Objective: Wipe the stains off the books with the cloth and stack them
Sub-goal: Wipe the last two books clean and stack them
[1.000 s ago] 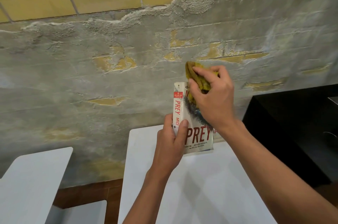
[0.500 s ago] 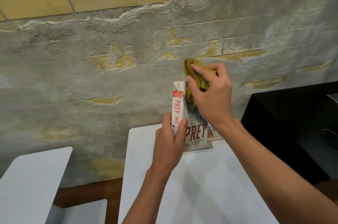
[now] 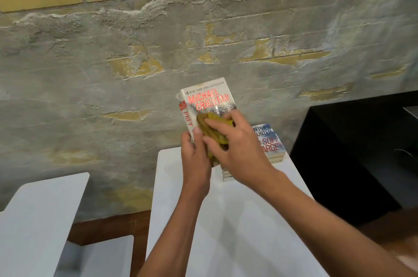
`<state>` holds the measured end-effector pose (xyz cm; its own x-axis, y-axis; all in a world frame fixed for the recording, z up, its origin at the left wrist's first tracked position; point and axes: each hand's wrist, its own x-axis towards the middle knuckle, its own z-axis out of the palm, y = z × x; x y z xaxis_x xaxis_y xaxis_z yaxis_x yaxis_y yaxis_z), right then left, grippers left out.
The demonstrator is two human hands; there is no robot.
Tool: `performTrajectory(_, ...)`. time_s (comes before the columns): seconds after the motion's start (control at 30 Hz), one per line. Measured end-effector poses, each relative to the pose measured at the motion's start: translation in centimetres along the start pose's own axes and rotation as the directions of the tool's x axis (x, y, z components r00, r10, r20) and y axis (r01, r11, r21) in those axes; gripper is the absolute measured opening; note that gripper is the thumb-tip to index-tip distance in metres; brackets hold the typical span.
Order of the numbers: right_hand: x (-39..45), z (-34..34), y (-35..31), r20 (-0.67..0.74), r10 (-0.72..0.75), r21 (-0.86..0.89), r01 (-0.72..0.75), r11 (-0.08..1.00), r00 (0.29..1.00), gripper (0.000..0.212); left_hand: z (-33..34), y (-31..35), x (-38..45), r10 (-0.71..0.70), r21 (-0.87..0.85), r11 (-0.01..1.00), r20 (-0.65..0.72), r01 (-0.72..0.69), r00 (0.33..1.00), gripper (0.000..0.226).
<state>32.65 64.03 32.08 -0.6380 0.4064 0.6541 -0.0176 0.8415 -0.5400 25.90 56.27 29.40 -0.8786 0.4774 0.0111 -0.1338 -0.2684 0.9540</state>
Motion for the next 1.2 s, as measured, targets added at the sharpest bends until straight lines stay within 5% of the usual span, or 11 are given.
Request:
performTrajectory(0.27, -5.2, 0.3, -0.3, 0.067, 0.05, -0.015, -0.049, 0.999, 0.996, 0.037, -0.3, -0.1, 0.1, -0.069, -0.109, 0.992, -0.104, 0.057, 0.992, 0.026)
performTrajectory(0.43, -3.4, -1.1, 2.5, -0.096, 0.266, -0.038, -0.271, 0.962, 0.959, 0.034, -0.5, -0.2, -0.4, -0.008, -0.012, 1.0, -0.124, 0.006, 0.992, 0.017)
performTrajectory(0.73, -2.2, -3.9, 3.9, -0.203, 0.414, -0.114, -0.441, 0.89, 0.887, 0.036, -1.5, -0.1, -1.9, 0.024, 0.118, 0.993, -0.083, -0.014, 0.996, 0.014)
performTrajectory(0.87, -1.8, -5.9, 2.8, -0.285, 0.319, -0.068, -0.351, 0.934, 0.904, 0.037, -2.4, -0.6, -3.3, 0.009, 0.135, 0.991, -0.06, -0.001, 0.998, 0.025)
performTrajectory(1.07, -4.0, -3.0, -1.9, -0.147, 0.048, 0.062, -0.04, 0.997, 0.988, 0.036, -1.5, -1.0, -5.0, 0.024, 0.121, 0.992, 0.03, -0.027, 0.999, 0.033)
performTrajectory(1.2, -4.4, -1.7, -3.1, -0.138, 0.03, 0.077, -0.019, 0.997, 0.99, 0.037, -2.2, -0.7, -5.6, 0.063, 0.15, 0.986, 0.106, -0.078, 0.992, 0.035)
